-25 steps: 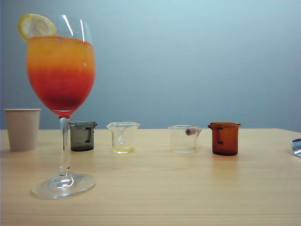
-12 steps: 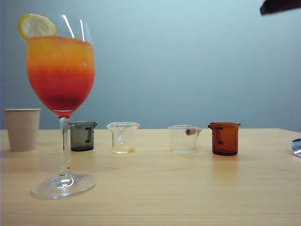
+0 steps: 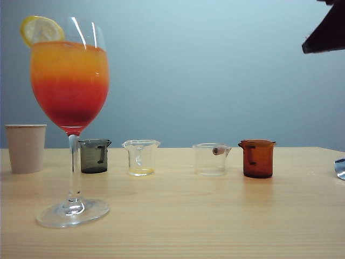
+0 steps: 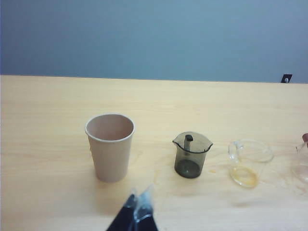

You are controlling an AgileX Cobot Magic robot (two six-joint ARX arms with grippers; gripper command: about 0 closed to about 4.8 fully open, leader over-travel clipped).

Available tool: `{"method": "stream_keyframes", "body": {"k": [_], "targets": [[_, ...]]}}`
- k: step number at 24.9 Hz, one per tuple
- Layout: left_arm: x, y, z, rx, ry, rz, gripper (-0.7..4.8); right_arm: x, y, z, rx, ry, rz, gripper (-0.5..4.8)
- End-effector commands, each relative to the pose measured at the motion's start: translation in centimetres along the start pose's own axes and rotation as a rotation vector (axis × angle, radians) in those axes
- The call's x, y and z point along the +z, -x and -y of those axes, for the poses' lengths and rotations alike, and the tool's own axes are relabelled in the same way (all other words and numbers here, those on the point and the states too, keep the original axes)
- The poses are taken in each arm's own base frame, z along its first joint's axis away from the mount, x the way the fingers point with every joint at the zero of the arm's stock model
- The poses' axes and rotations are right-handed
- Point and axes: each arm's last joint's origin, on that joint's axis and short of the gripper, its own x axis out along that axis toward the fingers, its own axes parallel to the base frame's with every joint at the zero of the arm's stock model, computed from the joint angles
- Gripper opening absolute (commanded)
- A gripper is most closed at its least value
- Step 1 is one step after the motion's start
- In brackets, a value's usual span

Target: Pick up the lemon slice from the paper cup on the left and carefully insert it into the rim of the goblet.

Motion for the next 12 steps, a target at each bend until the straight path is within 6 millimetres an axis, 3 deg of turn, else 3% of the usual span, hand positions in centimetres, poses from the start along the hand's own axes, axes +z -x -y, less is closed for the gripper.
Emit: {"method": "stream_keyframes", "body": {"k": [1, 12], "targets": [[0.3, 0.0, 0.0, 0.010, -0.009, 0.031, -0.05, 0.3, 0.0, 0.1, -0.017, -0.014, 0.021, -0.01], [-1.6, -1.1, -0.6, 0.108, 0.046, 0.083, -0.05, 0.2, 0.0, 0.1, -0.017, -0.011, 0.016, -0.01]]}}
